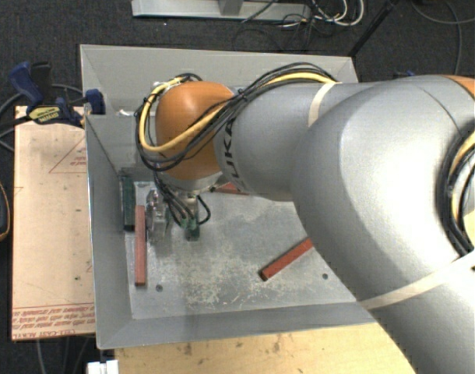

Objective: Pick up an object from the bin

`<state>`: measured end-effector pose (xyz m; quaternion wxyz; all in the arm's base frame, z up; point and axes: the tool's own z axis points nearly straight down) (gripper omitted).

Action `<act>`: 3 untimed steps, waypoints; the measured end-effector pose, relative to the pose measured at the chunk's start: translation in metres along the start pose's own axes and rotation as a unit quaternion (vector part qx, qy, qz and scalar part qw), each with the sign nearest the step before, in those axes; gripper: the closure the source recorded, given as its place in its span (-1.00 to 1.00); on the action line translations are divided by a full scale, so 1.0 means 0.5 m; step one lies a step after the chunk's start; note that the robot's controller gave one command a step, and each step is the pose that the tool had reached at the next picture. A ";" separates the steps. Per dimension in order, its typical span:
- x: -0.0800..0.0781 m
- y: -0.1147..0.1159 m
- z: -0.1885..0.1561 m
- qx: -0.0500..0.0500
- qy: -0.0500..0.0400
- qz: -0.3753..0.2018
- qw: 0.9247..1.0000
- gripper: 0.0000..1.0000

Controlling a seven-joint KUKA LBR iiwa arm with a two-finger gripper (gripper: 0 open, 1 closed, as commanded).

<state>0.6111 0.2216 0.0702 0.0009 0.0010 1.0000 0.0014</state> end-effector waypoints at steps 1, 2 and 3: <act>0.033 -0.021 -0.001 0.001 0.000 -0.044 0.999 1.00; 0.033 -0.022 0.000 0.001 0.000 -0.044 0.999 -1.00; -0.071 -0.177 -0.136 0.002 -0.006 -0.051 0.999 -1.00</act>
Offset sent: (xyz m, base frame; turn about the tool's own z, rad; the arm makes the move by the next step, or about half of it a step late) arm -0.0172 -0.0115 -0.0002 -0.0890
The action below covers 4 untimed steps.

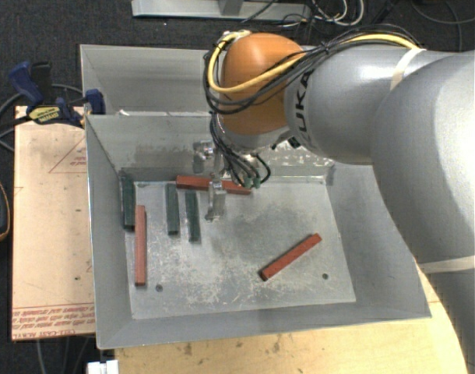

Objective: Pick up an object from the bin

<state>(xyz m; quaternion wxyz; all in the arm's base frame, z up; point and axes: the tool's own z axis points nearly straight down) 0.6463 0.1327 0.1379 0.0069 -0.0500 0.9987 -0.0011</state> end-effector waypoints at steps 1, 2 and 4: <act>0.102 -0.060 0.028 -0.001 0.009 -0.023 1.000 -1.00; -0.001 0.043 0.133 -0.003 0.003 -0.142 0.990 -1.00; -0.026 0.019 -0.199 -0.003 0.000 -0.028 1.000 1.00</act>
Offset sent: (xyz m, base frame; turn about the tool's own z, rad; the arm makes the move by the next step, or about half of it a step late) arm -0.0464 -0.0322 -0.0132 -0.0505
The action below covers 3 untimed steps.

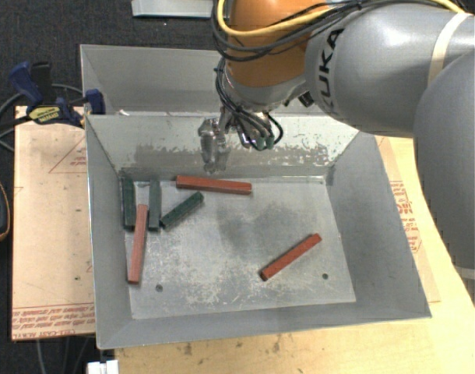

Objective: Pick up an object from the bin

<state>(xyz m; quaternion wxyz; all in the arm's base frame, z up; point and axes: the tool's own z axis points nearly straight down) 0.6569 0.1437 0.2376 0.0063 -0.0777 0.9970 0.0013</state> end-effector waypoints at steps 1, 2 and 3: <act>0.003 0.000 0.010 0.000 0.004 0.000 1.000 -1.00; 0.038 0.033 0.344 -0.001 0.009 -0.106 0.994 -1.00; 0.034 0.032 0.333 -0.001 0.006 -0.106 0.994 1.00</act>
Offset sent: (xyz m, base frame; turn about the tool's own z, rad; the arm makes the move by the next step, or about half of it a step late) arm 0.0000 0.0000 0.0000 0.0000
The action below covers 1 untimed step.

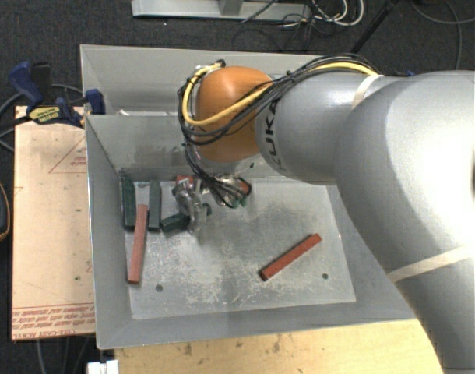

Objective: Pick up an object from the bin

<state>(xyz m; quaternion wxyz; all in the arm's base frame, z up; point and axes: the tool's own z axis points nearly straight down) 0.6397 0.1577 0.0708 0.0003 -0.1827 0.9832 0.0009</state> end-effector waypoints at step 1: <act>0.022 -0.038 -0.265 0.002 -0.006 0.011 1.000 1.00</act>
Offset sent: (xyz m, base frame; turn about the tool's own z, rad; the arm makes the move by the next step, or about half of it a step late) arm -0.0061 -0.0224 0.1270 0.0191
